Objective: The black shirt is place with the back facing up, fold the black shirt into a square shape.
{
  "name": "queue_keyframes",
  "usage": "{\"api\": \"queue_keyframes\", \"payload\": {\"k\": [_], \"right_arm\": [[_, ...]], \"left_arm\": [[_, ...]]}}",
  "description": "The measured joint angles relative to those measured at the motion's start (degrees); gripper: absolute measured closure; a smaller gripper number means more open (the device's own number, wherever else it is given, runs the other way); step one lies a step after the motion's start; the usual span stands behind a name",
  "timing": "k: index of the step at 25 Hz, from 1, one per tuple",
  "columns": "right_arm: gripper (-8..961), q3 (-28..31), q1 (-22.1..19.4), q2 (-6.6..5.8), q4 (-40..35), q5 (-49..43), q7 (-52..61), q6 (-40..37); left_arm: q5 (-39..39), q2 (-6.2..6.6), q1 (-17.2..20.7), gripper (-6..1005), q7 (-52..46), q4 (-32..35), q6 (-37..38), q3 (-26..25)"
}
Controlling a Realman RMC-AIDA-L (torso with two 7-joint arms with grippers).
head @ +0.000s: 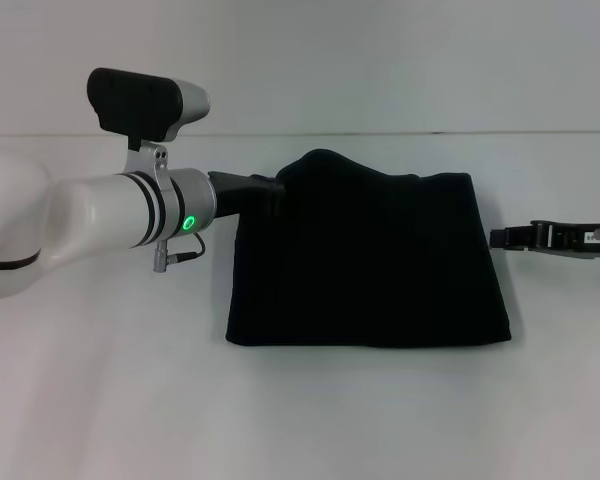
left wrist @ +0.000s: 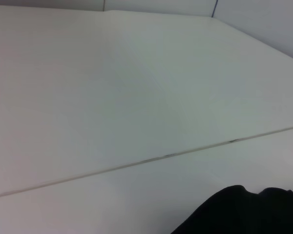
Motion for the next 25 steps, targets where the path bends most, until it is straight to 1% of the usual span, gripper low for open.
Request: {"api": "queue_keyframes", "payload": {"k": [6,11,14,19,23,25], "right_arm": [[702,2.2,-0.9,-0.49,-1.1,0.0,-0.1,-1.9],[446,3.7,-2.3,-0.51,-3.2,0.1,-0.4,-4.2],[202,5.0,-2.9,-0.28,-4.0,0.2,-1.3,-5.2],[202,5.9,-3.3,-0.27,-4.3,0.2,-1.5,-5.6],[203,5.9,-3.3,-0.28,-4.4,0.2,-1.6,-5.7],[203,6.0,-3.3,-0.29,-4.5,0.2,-1.7,-5.7]], "left_arm": [[0.0,0.15,-0.1,947,0.1,0.0,-0.5,0.0],[0.2,0.24,-0.2,946,0.2,0.1,-1.6,0.0],[0.3,0.25,-0.1,944,0.4,0.1,-1.6,0.0],[0.4,0.24,0.0,938,0.5,0.2,-1.5,0.3],[0.4,0.20,0.2,933,0.7,0.7,0.2,0.7],[0.4,0.40,0.4,893,0.6,0.9,1.6,0.4]]}}
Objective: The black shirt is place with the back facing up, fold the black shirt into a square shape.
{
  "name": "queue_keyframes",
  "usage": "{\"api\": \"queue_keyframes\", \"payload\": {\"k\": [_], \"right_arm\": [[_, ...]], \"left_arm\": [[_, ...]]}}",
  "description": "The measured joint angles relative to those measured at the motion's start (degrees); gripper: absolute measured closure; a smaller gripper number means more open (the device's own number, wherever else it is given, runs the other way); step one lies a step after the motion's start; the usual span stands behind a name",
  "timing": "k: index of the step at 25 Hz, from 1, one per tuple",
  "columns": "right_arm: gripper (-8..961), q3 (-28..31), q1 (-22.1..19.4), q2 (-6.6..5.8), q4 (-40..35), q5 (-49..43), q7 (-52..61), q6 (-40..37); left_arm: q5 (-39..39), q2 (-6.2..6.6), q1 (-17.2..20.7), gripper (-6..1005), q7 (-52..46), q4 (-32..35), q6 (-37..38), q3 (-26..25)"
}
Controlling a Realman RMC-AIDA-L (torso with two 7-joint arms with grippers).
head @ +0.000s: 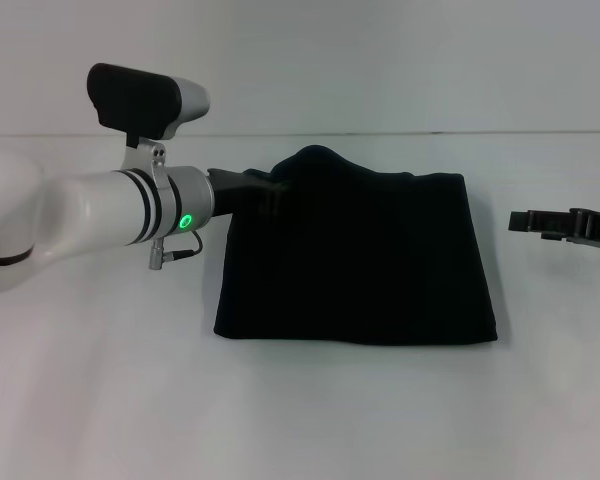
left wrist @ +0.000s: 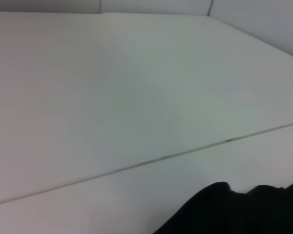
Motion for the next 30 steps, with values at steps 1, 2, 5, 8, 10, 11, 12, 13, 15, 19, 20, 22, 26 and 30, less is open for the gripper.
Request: {"api": "queue_keyframes", "payload": {"k": [1,2,5,8,10,11,12,13,15,19,20,22,26,30], "right_arm": [[200,0.0,0.0,-0.02,0.0,0.0,-0.1,0.0],[197,0.1,0.0,-0.04,0.0,0.0,-0.3,0.0],[189,0.5,0.0,-0.14,0.0,0.0,-0.7,0.0],[181,0.9,0.0,-0.31,-0.3,0.0,-0.7,-0.4],[176,1.1,0.0,-0.38,-0.8,0.0,-0.7,-0.6],[173,1.2,0.0,-0.40,-1.1,0.0,-0.7,-0.8],[170,1.4,-0.1,-0.41,-1.4,0.0,-0.7,-0.9],[167,1.7,-0.1,-0.41,-1.5,0.0,-0.8,-1.2],[162,2.6,-0.1,-0.43,-1.7,0.0,-1.1,-1.7],[151,4.1,-0.2,-0.43,-2.1,0.0,-1.7,-2.7],[148,4.2,-0.2,-0.43,-2.2,0.0,-1.8,-2.9],[142,4.4,-0.2,-0.43,-2.4,0.0,-2.0,-3.1],[132,4.5,-0.2,-0.43,-2.4,0.0,-2.1,-3.2],[121,4.7,-0.2,-0.43,-2.4,0.1,-3.6,-4.4]], "left_arm": [[0.0,0.12,0.2,873,-0.1,0.3,0.7,-0.3],[0.0,0.20,0.5,852,-0.2,0.7,1.2,-0.7],[-0.1,0.25,2.2,792,-0.8,3.5,3.1,-2.7],[-0.2,0.32,5.1,680,-2.9,8.4,6.0,-3.9],[-0.2,0.34,7.3,587,-4.5,12.2,8.2,-4.0],[-0.2,0.22,8.5,541,-4.9,14.1,9.6,-4.3],[-0.3,0.09,9.6,502,-5.1,15.7,10.9,-4.7],[-0.3,-0.08,10.5,462,-5.2,17.1,12.1,-5.2],[-0.4,-0.33,11.9,383,-5.2,19.2,15.0,-6.5],[-0.2,-0.38,12.5,226,-4.9,19.8,18.1,-8.0],[-0.1,-0.39,12.5,188,-4.9,19.8,18.6,-8.2],[-0.1,-0.40,12.5,110,-4.9,19.9,18.9,-8.2],[0.0,-0.31,12.3,111,-4.9,19.9,18.9,-8.2],[0.0,-0.15,12.3,111,-4.4,20.1,21.1,-8.2]]}}
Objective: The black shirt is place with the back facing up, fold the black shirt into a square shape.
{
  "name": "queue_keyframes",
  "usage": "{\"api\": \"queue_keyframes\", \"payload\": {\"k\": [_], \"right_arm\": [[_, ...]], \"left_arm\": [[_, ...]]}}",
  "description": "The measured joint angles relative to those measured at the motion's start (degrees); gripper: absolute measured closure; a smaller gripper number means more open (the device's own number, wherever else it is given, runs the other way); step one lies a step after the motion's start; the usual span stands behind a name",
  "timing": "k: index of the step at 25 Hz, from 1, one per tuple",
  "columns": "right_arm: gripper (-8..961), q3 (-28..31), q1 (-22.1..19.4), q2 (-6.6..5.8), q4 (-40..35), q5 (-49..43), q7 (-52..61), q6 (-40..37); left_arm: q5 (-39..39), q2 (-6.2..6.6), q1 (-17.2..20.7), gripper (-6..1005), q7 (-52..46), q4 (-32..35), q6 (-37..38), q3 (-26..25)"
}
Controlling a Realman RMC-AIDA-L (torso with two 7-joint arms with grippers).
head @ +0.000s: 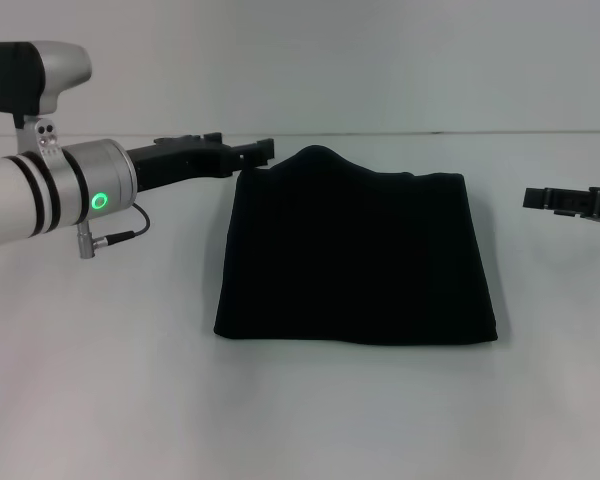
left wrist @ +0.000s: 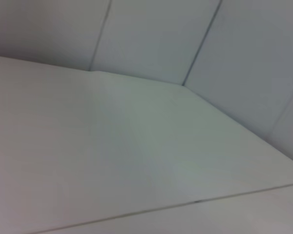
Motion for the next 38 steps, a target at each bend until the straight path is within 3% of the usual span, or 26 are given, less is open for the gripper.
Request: {"api": "queue_keyframes", "payload": {"k": [3,7,12,15,18,27,38], "right_arm": [[112,1.1,-0.5,0.01,0.0,1.7,-3.2,-3.8],[101,2.2,-2.5,0.61,-1.6,6.9,-11.0,-12.2],[78,2.2,-5.4,3.73,-9.9,9.9,-18.6,-20.6],[55,2.0,-6.4,5.66,-15.7,10.0,-19.9,-22.7],[49,1.5,-6.7,6.35,-18.8,9.7,-21.2,-25.0],[50,-1.3,-6.1,6.91,-27.4,2.8,-14.3,-25.8],[49,-4.3,-4.1,7.12,-27.8,-2.7,-8.4,-22.3]], "left_arm": [[-0.1,0.22,0.8,112,1.0,1.8,7.3,-1.9],[-0.6,-0.02,2.6,113,5.9,5.5,22.8,-6.5],[-0.5,-0.07,3.9,113,12.8,8.2,35.2,-8.9],[-0.4,0.11,4.2,114,16.1,8.2,38.5,-10.8],[0.0,0.48,4.3,114,19.9,8.0,41.8,-11.7],[5.1,1.64,2.6,116,21.6,9.4,45.0,-11.8],[14.2,2.69,-2.4,115,9.5,7.5,38.1,-8.0]]}}
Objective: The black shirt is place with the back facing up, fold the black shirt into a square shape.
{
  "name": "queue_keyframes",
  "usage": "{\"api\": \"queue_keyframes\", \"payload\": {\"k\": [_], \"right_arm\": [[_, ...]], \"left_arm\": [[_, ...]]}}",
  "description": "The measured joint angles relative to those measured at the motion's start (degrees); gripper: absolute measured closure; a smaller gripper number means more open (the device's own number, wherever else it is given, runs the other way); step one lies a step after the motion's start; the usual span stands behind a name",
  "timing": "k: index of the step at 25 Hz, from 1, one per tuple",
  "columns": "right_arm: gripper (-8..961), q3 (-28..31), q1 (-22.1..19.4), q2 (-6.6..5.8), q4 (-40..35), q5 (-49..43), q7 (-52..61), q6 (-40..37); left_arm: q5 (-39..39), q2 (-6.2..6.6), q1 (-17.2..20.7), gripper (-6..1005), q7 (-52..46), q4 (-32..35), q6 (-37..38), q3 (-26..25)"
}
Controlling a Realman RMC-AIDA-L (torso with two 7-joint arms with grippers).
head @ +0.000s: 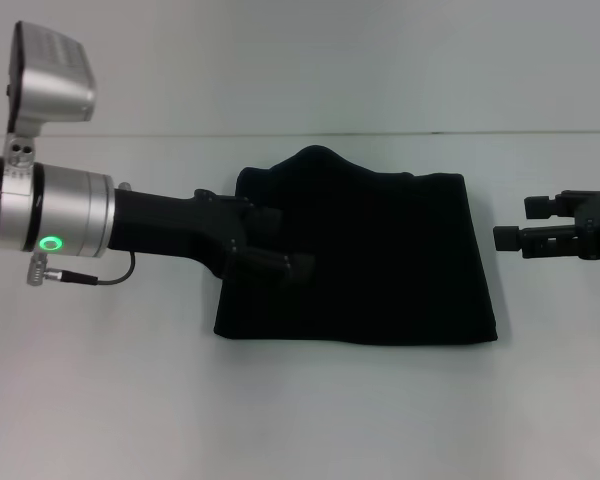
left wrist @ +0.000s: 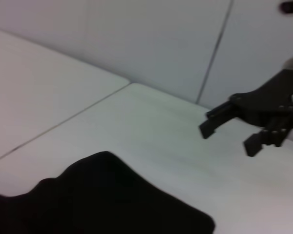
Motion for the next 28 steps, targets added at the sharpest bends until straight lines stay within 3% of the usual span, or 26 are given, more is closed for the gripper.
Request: {"api": "queue_keyframes", "payload": {"k": [28], "right_arm": [[50,-0.2,1.1,0.09,0.8,-1.5,0.7,1.2]], "left_arm": [[0.7,0.14,-0.5,115,-1.0,-2.3,-3.7,0.3]]}}
